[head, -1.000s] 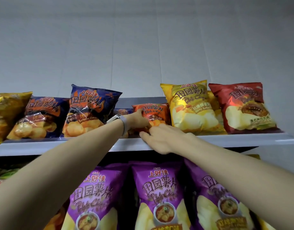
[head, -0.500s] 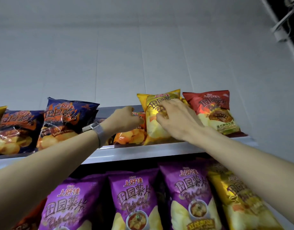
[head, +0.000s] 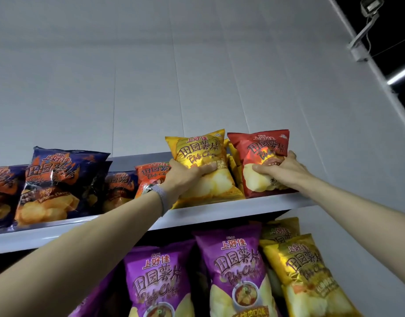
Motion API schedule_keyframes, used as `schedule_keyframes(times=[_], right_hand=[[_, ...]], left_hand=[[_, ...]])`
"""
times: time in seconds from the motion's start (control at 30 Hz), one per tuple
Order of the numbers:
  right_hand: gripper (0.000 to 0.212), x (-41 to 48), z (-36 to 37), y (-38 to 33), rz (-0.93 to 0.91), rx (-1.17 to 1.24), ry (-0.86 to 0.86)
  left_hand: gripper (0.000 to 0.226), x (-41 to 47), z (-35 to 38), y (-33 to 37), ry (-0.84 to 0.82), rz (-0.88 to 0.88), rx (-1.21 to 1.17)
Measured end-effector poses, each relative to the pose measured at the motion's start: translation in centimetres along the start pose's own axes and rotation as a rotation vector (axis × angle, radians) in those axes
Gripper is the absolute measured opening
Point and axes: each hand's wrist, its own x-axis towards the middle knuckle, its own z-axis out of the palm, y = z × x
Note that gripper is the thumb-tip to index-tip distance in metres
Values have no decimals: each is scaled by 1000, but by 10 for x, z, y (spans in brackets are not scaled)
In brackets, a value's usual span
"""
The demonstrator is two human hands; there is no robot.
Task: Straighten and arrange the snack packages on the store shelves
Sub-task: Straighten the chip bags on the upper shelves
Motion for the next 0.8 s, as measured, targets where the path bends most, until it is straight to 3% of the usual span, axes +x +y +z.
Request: schedule_keyframes(times=[0.1, 0.27, 0.5, 0.63, 0.8], right_hand=[[116, -4, 2, 0, -35, 40, 39], [121, -27, 27, -23, -150, 97, 99], [115, -57, 92, -57, -221, 157, 4], [137, -72, 110, -71, -233, 102, -67], [144, -75, 107, -78, -197, 28, -164]], left_hand=[[136, -11, -8, 6, 128, 73, -31], [119, -25, -48, 23, 338, 171, -172], [132, -36, -100, 38, 392, 290, -169], [132, -44, -102, 43, 407, 331, -139], [134, -56, -98, 45, 361, 383, -20]])
